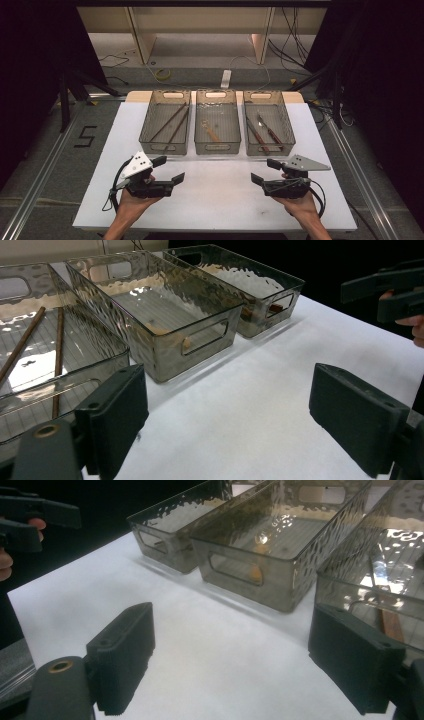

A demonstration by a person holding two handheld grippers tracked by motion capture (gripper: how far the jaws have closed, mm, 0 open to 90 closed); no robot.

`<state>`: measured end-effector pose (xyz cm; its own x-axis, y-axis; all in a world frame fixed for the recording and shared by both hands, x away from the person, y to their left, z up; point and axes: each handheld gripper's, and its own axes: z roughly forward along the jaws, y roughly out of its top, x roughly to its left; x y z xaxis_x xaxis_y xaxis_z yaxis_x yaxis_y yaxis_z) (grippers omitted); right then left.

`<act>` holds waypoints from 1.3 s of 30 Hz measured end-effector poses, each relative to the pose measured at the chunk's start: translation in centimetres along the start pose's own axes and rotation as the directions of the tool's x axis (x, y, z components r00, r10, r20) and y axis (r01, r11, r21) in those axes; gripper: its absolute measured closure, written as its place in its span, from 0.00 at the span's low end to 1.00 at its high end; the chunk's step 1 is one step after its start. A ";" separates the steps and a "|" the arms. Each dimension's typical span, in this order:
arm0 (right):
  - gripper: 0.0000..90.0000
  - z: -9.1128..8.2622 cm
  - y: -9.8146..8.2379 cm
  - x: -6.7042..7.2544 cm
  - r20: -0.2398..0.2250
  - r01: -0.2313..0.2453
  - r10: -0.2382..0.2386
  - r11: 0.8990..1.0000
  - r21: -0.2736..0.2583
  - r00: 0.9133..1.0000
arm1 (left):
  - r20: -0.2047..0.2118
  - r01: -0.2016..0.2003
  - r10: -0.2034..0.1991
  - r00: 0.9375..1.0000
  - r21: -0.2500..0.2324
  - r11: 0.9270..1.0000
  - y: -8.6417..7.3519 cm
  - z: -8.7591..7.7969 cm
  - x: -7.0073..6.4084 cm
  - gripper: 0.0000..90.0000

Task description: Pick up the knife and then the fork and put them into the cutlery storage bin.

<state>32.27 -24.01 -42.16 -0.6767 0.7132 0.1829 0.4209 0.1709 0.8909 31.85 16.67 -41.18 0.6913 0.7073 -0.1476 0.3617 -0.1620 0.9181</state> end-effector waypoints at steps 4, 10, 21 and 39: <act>0.22 0.1 -0.4 0.2 -0.002 0.014 -0.014 1.000 -0.001 1.000 | 0.013 -0.001 0.001 1.000 0.010 1.000 0.0 0.0 0.0 0.17; 0.21 -0.3 -0.8 0.1 0.013 0.004 -0.004 1.000 -0.010 1.000 | 0.023 0.002 -0.003 1.000 0.008 1.000 0.0 0.0 0.0 0.17; 0.20 -0.5 -1.2 0.2 0.030 0.009 -0.008 1.000 -0.024 1.000 | 0.033 0.004 -0.004 0.999 0.010 1.000 -0.1 0.1 0.0 0.17; 0.20 -0.6 -1.1 0.1 0.038 0.008 -0.007 1.000 -0.028 0.999 | 0.032 0.003 -0.003 0.999 0.011 1.000 0.0 0.1 0.0 0.17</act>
<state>31.40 -24.54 -42.92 -0.6565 0.7370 0.1605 0.3982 0.1579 0.9036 31.91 16.61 -41.24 0.7099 0.6854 -0.1620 0.3706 -0.1679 0.9135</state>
